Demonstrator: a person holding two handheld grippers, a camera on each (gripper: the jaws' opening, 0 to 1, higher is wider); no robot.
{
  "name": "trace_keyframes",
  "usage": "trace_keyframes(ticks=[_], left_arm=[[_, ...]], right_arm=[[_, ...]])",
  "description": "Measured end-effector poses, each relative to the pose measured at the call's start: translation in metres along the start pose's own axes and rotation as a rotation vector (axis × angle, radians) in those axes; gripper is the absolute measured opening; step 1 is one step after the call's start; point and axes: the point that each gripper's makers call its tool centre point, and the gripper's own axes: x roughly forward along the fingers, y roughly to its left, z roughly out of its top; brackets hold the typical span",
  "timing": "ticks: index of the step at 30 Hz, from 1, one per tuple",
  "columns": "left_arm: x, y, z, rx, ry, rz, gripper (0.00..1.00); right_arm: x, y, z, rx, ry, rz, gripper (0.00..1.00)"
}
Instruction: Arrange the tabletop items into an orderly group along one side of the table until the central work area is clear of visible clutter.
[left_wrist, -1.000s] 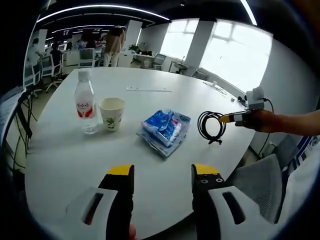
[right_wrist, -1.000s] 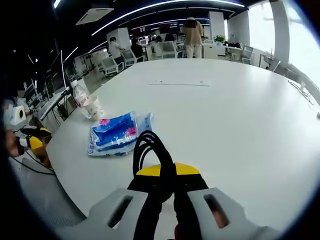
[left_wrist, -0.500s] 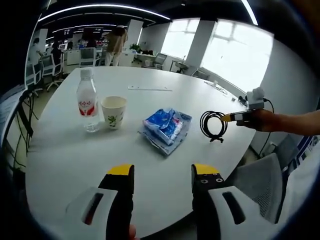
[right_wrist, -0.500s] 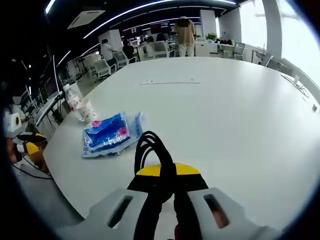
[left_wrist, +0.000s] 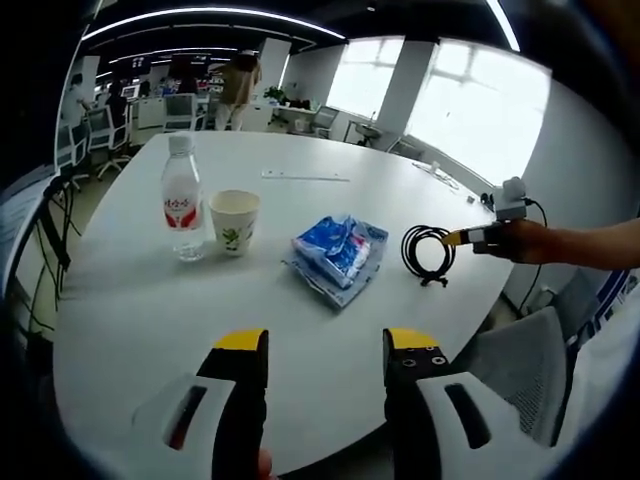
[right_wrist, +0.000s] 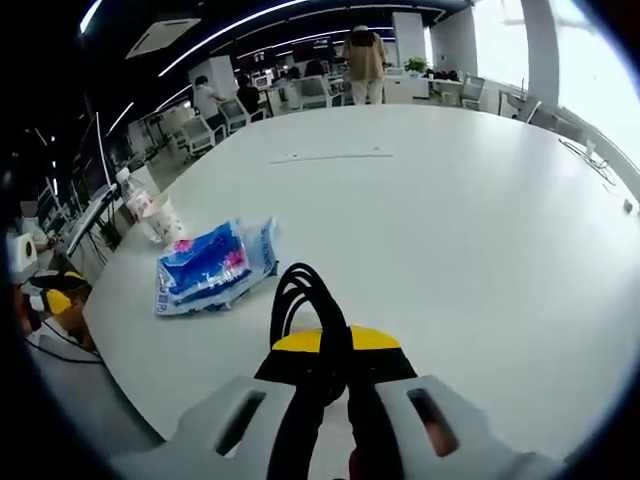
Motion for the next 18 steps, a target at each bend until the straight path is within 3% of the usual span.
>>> trace_keyframes(ticks=[18], left_arm=[[-0.002, 0.007, 0.0, -0.014, -0.002, 0.019, 0.46]], right_arm=[[0.022, -0.004, -0.014, 0.056, 0.058, -0.008, 0.04]])
